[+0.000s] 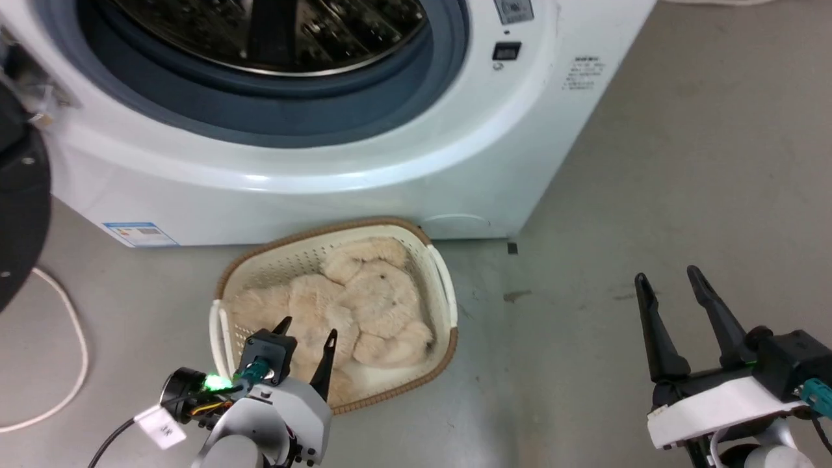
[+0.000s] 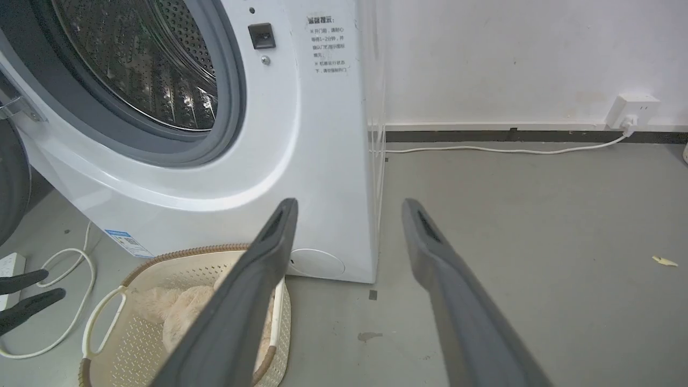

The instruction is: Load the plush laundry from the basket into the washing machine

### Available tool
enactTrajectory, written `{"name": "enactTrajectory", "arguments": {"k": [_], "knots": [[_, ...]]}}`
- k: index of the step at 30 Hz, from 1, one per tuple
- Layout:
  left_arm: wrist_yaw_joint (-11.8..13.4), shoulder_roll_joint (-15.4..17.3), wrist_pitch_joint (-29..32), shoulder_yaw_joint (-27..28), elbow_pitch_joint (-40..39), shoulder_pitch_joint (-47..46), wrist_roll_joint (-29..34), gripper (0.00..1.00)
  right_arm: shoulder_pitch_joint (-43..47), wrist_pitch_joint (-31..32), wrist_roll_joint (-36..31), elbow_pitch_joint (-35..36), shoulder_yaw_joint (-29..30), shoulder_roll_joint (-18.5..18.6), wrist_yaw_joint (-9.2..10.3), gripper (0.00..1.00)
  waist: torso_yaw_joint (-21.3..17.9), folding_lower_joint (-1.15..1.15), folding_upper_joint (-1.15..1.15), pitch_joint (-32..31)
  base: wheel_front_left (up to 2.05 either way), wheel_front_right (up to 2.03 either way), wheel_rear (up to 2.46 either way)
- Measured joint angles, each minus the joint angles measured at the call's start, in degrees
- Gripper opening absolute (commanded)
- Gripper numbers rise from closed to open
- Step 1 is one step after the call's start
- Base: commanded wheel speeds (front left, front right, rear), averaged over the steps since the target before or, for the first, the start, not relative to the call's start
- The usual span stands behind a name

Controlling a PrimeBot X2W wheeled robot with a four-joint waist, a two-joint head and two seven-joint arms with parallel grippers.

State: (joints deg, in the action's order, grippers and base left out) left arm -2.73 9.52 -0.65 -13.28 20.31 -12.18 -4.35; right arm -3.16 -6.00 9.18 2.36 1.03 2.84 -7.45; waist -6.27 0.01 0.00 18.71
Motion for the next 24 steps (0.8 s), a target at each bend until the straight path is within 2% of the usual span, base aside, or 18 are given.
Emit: {"name": "enactTrajectory", "arguments": {"k": [13,24], "knots": [[-0.9,4.1,4.9,-5.7,7.1,-6.8,-2.1,1.0,-1.2,-1.4,2.7,0.1,-0.1,0.0,0.0,1.0,-2.6,0.0,0.0,5.8,0.0,0.0,0.0],[-1.1,9.6,4.6,-10.1,11.0,-11.8,-2.6,1.0,-3.0,-2.8,5.9,0.2,-1.0,0.0,0.01,1.0,-5.2,0.0,0.0,11.3,0.0,0.0,0.0]]}}
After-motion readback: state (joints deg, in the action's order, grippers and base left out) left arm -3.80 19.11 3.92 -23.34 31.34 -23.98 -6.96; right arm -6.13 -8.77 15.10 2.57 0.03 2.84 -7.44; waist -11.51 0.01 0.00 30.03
